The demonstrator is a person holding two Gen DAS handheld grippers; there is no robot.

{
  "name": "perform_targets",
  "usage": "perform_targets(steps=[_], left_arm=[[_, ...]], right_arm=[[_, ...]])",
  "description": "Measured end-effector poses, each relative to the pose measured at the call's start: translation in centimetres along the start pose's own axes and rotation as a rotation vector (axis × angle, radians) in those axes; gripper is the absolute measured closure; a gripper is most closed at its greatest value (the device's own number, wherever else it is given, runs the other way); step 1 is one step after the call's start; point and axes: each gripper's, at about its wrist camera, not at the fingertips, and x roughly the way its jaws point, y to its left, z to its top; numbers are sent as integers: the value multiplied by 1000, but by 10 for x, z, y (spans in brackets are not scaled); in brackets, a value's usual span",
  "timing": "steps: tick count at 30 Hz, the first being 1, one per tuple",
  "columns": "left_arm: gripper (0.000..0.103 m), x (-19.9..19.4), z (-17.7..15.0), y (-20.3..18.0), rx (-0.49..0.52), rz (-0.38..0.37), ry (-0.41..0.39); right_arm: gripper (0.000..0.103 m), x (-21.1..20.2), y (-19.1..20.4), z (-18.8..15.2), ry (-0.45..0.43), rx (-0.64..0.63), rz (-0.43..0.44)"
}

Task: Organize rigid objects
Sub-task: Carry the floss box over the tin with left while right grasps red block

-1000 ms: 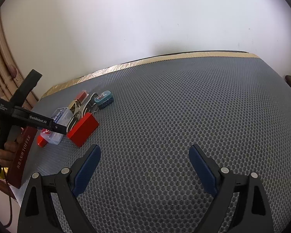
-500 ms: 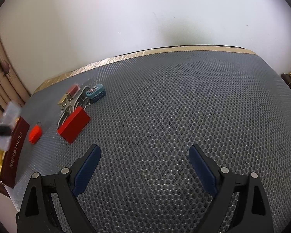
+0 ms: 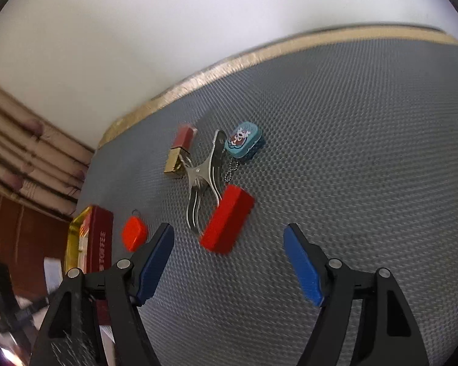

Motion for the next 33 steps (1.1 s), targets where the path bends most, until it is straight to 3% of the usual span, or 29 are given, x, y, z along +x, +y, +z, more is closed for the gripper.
perform_targets(steps=[5, 10, 15, 23, 28, 32, 33], left_arm=[[41, 2, 0, 8, -6, -15, 0], [41, 4, -1, 15, -16, -44, 8], [41, 3, 0, 21, -24, -47, 2], [41, 8, 2, 23, -36, -51, 13], [41, 8, 3, 28, -40, -34, 6], [41, 9, 4, 33, -54, -44, 14], [41, 9, 4, 34, -58, -44, 14]], right_arm=[[39, 19, 8, 3, 38, 47, -21], [71, 35, 4, -1, 91, 77, -43], [77, 24, -9, -9, 65, 89, -85], [77, 22, -22, -11, 81, 128, -64], [47, 37, -6, -5, 81, 145, -64], [50, 46, 17, -6, 79, 34, -192], [59, 46, 18, -6, 79, 32, -196]])
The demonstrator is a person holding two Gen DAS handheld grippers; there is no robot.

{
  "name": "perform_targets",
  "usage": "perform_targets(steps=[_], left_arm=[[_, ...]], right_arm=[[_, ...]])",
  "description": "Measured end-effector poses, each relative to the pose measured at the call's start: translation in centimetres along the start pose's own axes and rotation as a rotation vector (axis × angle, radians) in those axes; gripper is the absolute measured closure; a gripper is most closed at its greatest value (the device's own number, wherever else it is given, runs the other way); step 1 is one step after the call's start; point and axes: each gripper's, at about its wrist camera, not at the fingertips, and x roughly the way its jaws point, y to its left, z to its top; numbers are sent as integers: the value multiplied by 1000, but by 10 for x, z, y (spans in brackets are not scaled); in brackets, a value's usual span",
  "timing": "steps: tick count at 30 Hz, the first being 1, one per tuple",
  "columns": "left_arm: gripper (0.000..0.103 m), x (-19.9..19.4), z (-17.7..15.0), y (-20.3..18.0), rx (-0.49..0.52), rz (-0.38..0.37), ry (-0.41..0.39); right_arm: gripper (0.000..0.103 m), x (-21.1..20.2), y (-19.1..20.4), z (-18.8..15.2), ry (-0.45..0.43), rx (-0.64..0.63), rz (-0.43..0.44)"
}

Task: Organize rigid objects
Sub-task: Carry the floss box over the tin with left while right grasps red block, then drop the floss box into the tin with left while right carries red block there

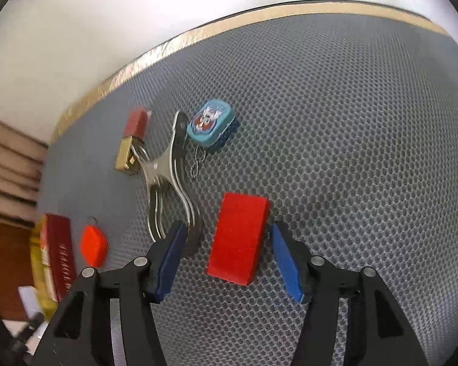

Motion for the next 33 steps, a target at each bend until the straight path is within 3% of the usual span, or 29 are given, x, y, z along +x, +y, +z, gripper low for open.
perform_targets(steps=[2, 4, 6, 12, 17, 21, 24, 27, 33], left_arm=[[41, 0, 0, 1, -1, 2, -1], [41, -1, 0, 1, -2, -3, -3], [41, 0, 0, 0, 5, 3, -4], [41, 3, -1, -3, 6, 0, 6], [41, -1, 0, 1, -1, -3, -10], [41, 3, -2, 3, -6, -16, 12], [41, 3, -1, 4, -8, -22, 16], [41, 0, -1, 4, -8, -28, 11], [40, -4, -3, 0, 22, -30, -3]], right_arm=[[76, 0, -2, 0, 9, 12, 16], [78, -4, -15, 0, 21, 15, 52], [78, -3, -24, -3, 55, 37, 111], [75, -6, -29, -4, 35, 66, 90], [75, -3, 6, -12, 45, -15, 33], [67, 5, 24, -6, 41, -53, -24], [65, 22, 33, -7, 97, -71, -46], [68, 25, 46, -9, 84, -134, -105], [72, 14, 22, -21, 56, -101, -16]])
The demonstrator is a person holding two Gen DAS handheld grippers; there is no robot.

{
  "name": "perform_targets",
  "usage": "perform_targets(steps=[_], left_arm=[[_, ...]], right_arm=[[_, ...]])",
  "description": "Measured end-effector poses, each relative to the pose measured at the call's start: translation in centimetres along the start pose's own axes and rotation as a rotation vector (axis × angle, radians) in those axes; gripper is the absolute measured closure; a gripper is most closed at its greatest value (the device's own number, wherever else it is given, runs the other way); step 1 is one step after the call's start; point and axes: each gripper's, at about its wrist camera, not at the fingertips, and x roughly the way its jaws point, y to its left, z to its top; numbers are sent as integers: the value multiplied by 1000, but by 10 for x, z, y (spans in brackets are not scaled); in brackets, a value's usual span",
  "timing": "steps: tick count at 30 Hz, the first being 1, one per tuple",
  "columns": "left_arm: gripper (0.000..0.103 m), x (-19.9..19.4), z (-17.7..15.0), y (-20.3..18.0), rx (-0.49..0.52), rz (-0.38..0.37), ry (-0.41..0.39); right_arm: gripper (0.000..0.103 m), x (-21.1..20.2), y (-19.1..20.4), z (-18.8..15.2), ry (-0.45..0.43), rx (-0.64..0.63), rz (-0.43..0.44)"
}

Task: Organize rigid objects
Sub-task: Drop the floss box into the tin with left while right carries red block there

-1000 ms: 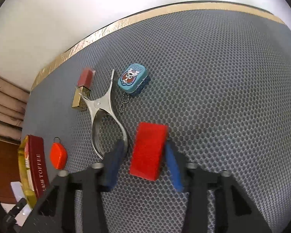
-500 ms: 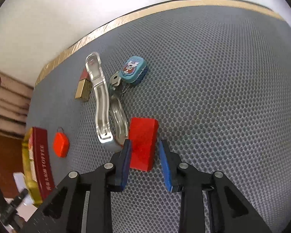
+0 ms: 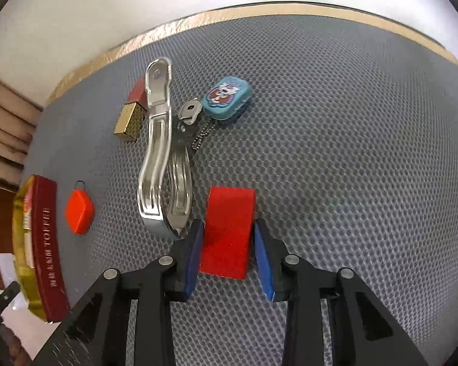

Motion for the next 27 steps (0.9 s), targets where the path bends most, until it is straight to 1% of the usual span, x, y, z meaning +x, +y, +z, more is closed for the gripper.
perform_targets(steps=[3, 7, 10, 15, 20, 24, 25, 27], left_arm=[[41, -2, 0, 2, -4, -3, -6], [41, -7, 0, 6, -18, -1, -8], [41, -8, -1, 4, -10, 22, -6], [41, -1, 3, -2, 18, 45, 11], [40, 22, 21, -15, 56, 96, 13], [40, 37, 33, -17, 69, 72, 24], [40, 40, 35, -19, 90, 61, 29], [40, 42, 35, -20, 120, 71, 40]], right_arm=[[72, -9, -17, -14, -7, 29, 46], [72, -23, -50, -36, -9, 81, 129], [72, -36, -62, -48, -15, 110, 191], [72, -56, -64, -58, -25, 130, 260], [72, -69, -66, -62, -33, 114, 302], [72, -69, -43, -69, -37, 98, 316], [72, -69, -39, -69, -37, 90, 322], [72, -70, -30, -69, -36, 79, 332]])
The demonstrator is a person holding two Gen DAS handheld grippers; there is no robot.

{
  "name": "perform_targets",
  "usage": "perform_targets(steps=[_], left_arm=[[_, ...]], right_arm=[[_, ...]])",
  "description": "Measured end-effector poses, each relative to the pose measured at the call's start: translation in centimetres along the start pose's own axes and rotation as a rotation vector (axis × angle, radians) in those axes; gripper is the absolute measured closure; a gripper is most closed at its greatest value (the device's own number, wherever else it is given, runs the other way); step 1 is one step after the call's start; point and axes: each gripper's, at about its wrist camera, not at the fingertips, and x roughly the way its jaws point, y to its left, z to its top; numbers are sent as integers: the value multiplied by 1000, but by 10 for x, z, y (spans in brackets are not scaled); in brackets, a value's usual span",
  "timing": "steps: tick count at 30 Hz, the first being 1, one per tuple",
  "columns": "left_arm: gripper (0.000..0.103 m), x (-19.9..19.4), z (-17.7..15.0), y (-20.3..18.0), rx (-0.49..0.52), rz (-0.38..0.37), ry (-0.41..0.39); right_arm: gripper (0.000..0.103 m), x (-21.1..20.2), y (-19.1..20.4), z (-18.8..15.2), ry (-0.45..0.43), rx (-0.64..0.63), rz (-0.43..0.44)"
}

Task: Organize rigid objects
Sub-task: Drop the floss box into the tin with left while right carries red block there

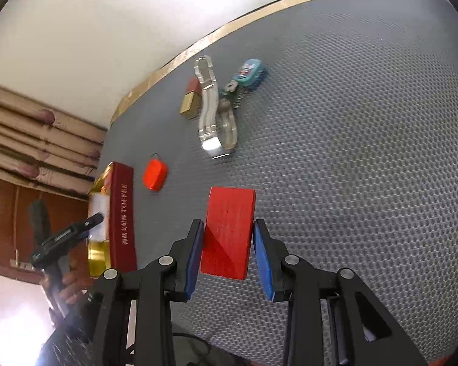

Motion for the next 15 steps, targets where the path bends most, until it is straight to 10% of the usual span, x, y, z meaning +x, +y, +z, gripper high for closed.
perform_targets(steps=[15], left_arm=[[40, -76, -82, 93, -309, 172, -175]], right_arm=[[72, 57, 177, -18, 141, -275, 202]])
